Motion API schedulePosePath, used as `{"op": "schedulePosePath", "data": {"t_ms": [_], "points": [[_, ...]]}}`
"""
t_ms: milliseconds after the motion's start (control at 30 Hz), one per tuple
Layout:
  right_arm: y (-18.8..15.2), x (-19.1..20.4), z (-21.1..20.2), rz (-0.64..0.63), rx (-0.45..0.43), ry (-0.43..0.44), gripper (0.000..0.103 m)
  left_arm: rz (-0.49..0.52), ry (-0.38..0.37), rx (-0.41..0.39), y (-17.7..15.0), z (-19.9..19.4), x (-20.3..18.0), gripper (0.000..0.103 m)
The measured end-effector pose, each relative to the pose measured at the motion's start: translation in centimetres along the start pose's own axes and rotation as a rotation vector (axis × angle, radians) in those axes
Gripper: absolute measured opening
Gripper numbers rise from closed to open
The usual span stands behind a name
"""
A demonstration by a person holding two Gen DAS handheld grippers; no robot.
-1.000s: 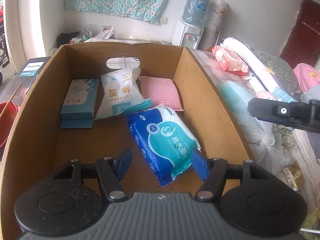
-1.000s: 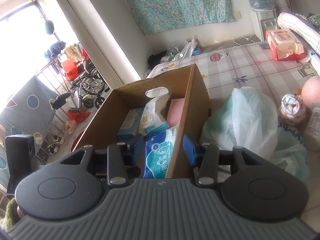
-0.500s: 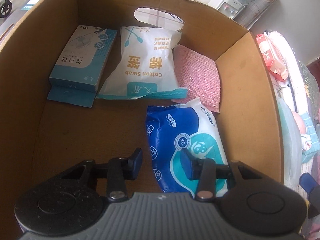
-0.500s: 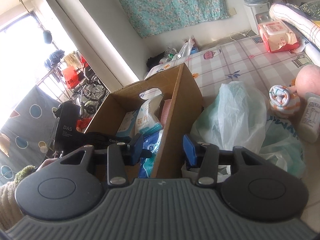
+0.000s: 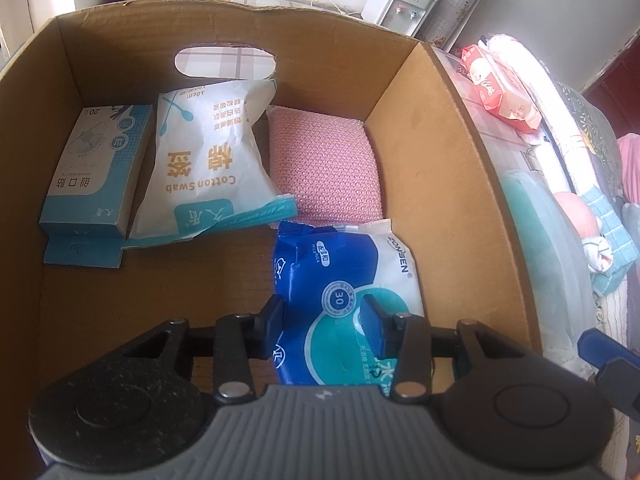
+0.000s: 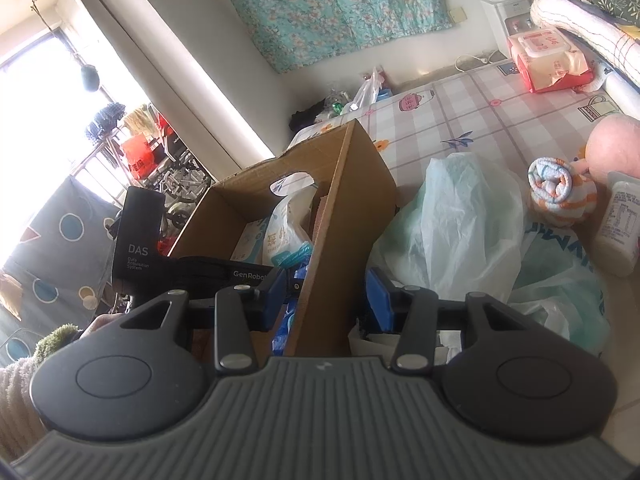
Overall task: Organize soft objects
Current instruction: 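Reach the right tool to the pink plush toy and grasp its head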
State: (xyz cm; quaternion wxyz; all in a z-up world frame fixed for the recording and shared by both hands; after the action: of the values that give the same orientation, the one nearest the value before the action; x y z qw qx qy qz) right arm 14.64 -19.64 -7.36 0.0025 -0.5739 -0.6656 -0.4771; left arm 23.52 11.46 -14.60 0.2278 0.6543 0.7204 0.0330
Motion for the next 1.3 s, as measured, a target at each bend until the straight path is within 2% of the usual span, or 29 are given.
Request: {"op": "schedulePosePath", "data": {"t_ms": [167, 300, 500, 667, 833, 967, 1100, 1200, 1300], "points": [[0.0, 0.0, -0.9, -0.009, -0.016, -0.020, 0.045, -0.025, -0.009, -0.006, -0.1, -1.0, -0.1, 0.062], [-0.3, 0.0, -1.8, -0.021, -0.028, -0.047, 0.047, 0.025, 0.041, -0.141, -0.1, -4.6, -0.7, 0.080], [-0.8, -0.8, -3.3, -0.022, -0.048, -0.082, 0.049, 0.086, 0.078, -0.332, -0.6, -10.6, -2.9, 0.087], [-1.3, -1.8, -5.0, -0.027, -0.069, -0.110, 0.049, 0.129, 0.044, -0.444, -1.2, -13.9, -6.4, 0.090], [-1.4, -3.4, -7.8, -0.037, -0.102, -0.155, 0.050, 0.227, 0.000, -0.463, -1.9, -14.3, -11.2, 0.091], [-0.1, -5.3, -10.0, -0.102, -0.138, -0.246, 0.052, 0.295, -0.025, -0.464, -1.9, -13.6, -14.8, 0.091], [2.6, -7.6, -10.5, -0.265, -0.129, -0.382, 0.062, 0.281, -0.038, -0.449, -1.6, -12.4, -16.5, 0.091], [4.9, -10.1, -8.4, -0.445, -0.066, -0.494, 0.063, 0.260, -0.036, -0.435, -1.7, -11.4, -16.7, 0.091], [7.1, -12.9, -5.2, -0.590, 0.010, -0.569, 0.061, 0.240, -0.037, -0.431, -1.9, -11.1, -16.3, 0.091]]}}
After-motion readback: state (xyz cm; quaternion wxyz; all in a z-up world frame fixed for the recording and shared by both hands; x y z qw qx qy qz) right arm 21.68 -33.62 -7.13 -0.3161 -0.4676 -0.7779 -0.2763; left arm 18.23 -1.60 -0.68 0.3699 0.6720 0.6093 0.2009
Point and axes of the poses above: each gripper's, at about its wrist camera, not at the fingertips, and z roughly the way its jaws point, x to its left, y to its top, the point moved 9 cm from there along z, roughly the way its jaws point, and after that the axes turned 2 degrees about x, right-handed, at the moved point
